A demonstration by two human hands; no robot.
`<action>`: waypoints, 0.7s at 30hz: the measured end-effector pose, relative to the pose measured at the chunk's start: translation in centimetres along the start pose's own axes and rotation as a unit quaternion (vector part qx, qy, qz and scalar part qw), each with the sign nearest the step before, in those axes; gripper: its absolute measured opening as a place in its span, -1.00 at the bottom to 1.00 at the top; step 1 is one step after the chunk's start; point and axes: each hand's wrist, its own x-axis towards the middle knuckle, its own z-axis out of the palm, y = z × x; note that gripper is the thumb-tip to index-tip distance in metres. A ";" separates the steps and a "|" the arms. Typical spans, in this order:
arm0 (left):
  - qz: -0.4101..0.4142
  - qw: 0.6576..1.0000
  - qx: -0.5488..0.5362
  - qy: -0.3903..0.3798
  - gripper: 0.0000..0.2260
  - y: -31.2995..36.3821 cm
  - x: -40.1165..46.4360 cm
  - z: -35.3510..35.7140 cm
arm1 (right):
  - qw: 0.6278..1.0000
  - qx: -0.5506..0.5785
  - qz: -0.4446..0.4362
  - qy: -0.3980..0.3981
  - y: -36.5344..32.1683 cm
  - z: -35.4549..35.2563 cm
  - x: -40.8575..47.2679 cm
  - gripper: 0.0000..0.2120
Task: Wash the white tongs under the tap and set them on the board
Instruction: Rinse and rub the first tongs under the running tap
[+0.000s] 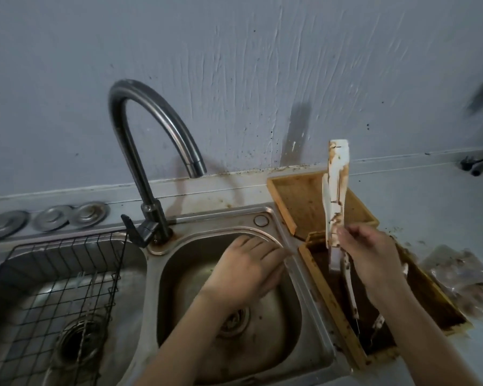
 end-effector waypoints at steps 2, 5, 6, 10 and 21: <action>-0.040 0.999 0.013 0.015 -0.74 -1.2 -1.0 -1.2 | 0.990 0.120 0.053 -0.049 -0.7 2.1 0.5 -0.90; -0.124 0.991 0.033 0.038 -0.74 -3.2 -2.8 -2.8 | 0.965 0.224 0.103 -0.096 -1.2 5.9 1.2 -0.88; -0.151 0.987 0.040 0.042 -0.74 -3.7 -3.3 -3.2 | 0.954 0.252 0.117 -0.111 -1.3 7.1 1.4 -0.89; -0.246 0.964 0.051 0.087 -0.69 -6.9 -6.1 -4.2 | 0.922 0.323 0.139 -0.161 -1.6 11.8 2.0 -0.90; -0.528 0.821 -0.116 0.187 -0.45 -13.5 -9.1 -6.3 | 0.910 0.326 0.174 -0.189 -0.4 18.5 2.8 -0.87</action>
